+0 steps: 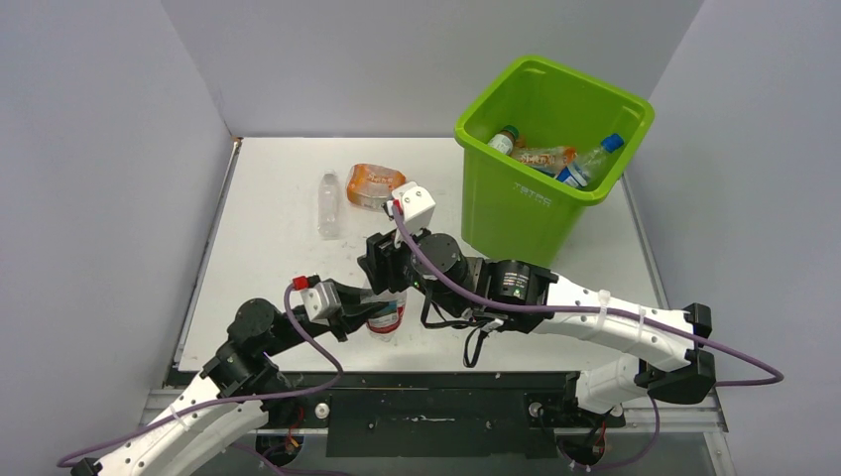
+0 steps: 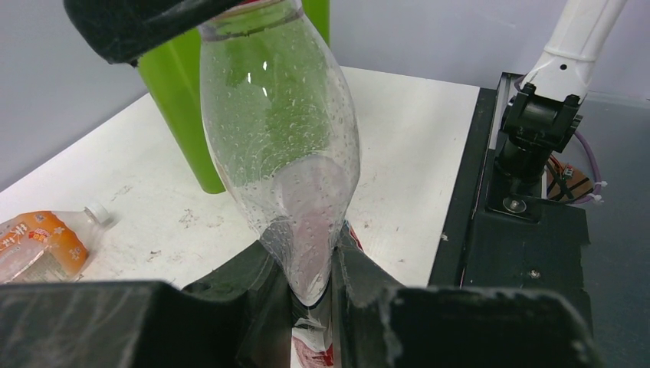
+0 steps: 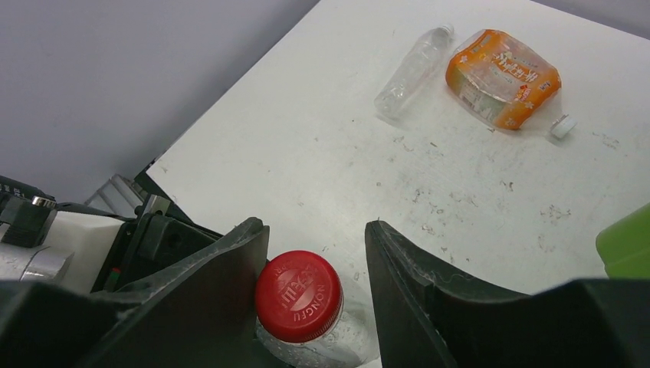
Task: Put the plastic bottles in the bin
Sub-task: Place the plastic bottle in the trash bin, then pick up the plastic bottle at the center of the board.
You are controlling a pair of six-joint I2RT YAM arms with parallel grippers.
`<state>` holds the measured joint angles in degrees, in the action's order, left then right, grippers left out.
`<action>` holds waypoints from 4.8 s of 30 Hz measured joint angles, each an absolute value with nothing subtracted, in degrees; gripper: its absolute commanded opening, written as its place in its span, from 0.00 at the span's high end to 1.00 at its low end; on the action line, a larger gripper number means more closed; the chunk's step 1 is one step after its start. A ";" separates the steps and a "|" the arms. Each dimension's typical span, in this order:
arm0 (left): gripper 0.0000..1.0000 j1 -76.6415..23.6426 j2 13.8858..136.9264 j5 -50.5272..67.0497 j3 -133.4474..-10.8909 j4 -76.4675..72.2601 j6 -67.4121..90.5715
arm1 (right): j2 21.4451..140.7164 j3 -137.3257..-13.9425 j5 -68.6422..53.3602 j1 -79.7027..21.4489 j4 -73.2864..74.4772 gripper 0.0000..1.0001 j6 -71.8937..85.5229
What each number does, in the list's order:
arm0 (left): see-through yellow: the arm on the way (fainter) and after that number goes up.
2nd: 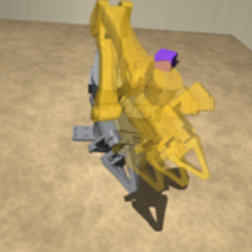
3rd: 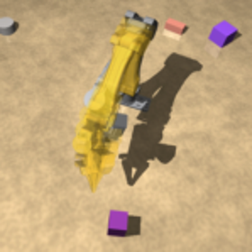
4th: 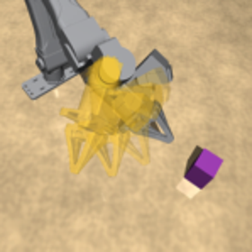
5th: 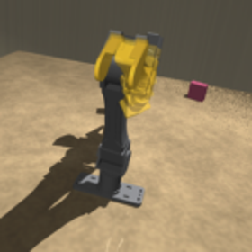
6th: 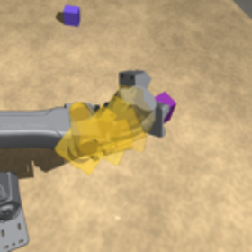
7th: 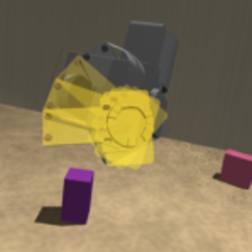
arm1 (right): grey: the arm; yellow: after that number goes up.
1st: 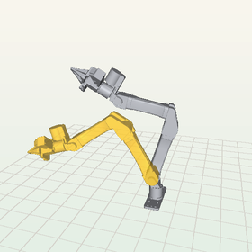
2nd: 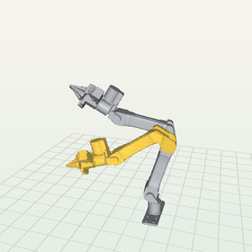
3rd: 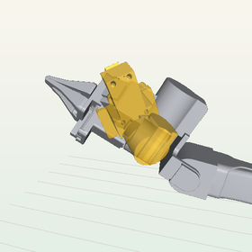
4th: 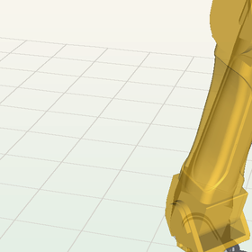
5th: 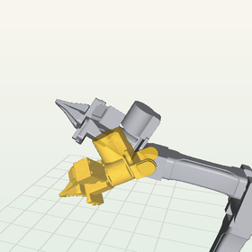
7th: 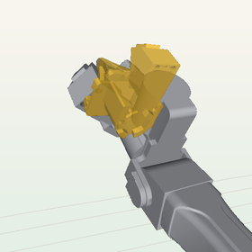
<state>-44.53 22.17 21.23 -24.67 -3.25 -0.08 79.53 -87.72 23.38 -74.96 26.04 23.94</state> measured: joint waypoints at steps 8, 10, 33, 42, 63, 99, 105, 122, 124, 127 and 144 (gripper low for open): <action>0.71 -44.53 22.24 21.65 -24.67 -3.05 1.32 | 79.53 -87.64 21.78 -74.52 26.65 0.95 24.77; 0.38 -44.53 22.22 21.41 -24.62 -2.98 1.52 | 79.53 -87.64 21.34 -74.28 26.70 0.95 24.84; 0.04 -43.13 12.16 5.93 -22.09 -10.33 2.59 | 73.67 -105.71 49.23 -58.98 -10.07 0.95 -17.08; 0.04 -42.15 12.97 1.72 -22.09 -9.78 2.42 | 85.82 -109.23 36.91 -27.16 3.07 0.95 2.85; 0.04 -41.91 16.47 -4.89 -22.11 -7.49 2.09 | 88.27 -99.26 11.33 -14.11 22.92 0.14 27.22; 0.04 -15.42 89.97 -17.30 -64.47 14.72 15.59 | 41.01 -60.80 -30.98 -22.94 10.70 0.11 33.04; 0.04 -15.31 99.83 -18.81 -70.32 14.90 12.45 | 39.79 -59.72 -31.59 -22.98 10.72 0.11 32.84; 0.40 -14.17 111.72 -23.62 -75.77 16.69 10.85 | 34.74 -56.23 -30.87 -23.31 14.92 0.11 32.69; 0.52 -14.00 111.72 -23.53 -75.44 16.01 10.59 | 34.52 -56.23 -30.81 -23.31 15.16 0.11 32.77; 0.66 -13.74 111.72 -23.05 -74.85 15.73 9.98 | 33.65 -56.23 -30.65 -23.31 15.16 0.11 33.15; 0.91 -13.52 60.75 -13.91 -53.25 6.57 17.12 | 37.98 -56.25 -34.89 -23.38 7.07 0.11 40.18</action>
<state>-13.52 60.75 -13.91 -53.25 6.57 17.12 37.98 -56.25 -34.89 -23.38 7.07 40.18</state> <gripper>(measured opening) 0.346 0.890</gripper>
